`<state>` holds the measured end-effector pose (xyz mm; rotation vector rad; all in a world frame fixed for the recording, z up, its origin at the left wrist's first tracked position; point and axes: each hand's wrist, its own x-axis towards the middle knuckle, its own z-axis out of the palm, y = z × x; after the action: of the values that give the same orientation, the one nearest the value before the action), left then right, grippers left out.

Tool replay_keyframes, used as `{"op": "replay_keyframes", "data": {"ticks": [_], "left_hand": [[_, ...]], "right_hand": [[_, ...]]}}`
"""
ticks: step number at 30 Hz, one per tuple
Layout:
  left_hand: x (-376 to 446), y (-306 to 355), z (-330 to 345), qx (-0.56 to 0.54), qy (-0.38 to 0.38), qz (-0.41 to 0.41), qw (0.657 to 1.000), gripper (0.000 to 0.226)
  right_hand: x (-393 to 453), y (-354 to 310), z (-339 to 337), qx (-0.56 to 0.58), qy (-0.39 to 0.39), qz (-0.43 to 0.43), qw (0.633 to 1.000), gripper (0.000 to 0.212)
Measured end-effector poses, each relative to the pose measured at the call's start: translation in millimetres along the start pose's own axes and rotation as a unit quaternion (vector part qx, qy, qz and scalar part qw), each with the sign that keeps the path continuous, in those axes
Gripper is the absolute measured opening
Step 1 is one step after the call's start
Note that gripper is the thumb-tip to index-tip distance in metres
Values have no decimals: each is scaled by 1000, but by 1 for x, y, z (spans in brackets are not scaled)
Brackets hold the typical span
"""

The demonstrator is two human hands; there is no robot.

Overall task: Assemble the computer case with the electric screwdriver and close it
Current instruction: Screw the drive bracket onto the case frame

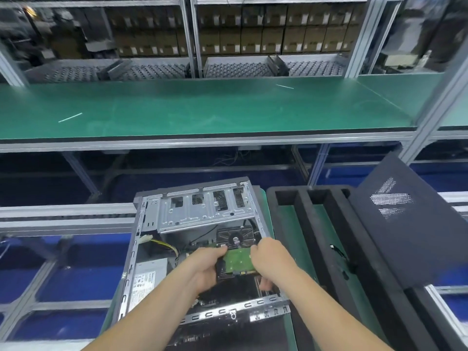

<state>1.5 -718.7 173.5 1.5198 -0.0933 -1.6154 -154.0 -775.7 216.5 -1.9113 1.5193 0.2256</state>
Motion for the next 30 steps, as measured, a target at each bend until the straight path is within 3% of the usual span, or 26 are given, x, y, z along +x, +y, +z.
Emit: {"op": "replay_keyframes", "data": {"ticks": [5, 8, 12, 14, 18, 25, 30], "left_hand": [[21, 4, 4, -15, 8, 17, 1000, 26], [31, 6, 4, -15, 28, 47, 998, 20], [41, 9, 6, -49, 26, 73, 996, 18], [45, 11, 12, -63, 12, 82, 995, 18], [52, 8, 19, -50, -11, 89, 995, 19], [66, 22, 9, -48, -11, 93, 994, 25], [70, 20, 9, -101, -27, 112, 988, 24]], "right_hand": [[9, 0, 8, -74, 99, -36, 992, 20], [13, 10, 12, -151, 164, -69, 972, 19], [16, 25, 18, -164, 258, -145, 941, 24], [21, 33, 20, -163, 257, -182, 935, 40], [35, 40, 21, -175, 183, -198, 947, 84], [59, 25, 17, -191, 216, -217, 933, 55], [72, 20, 14, -252, 190, -224, 922, 70]]}}
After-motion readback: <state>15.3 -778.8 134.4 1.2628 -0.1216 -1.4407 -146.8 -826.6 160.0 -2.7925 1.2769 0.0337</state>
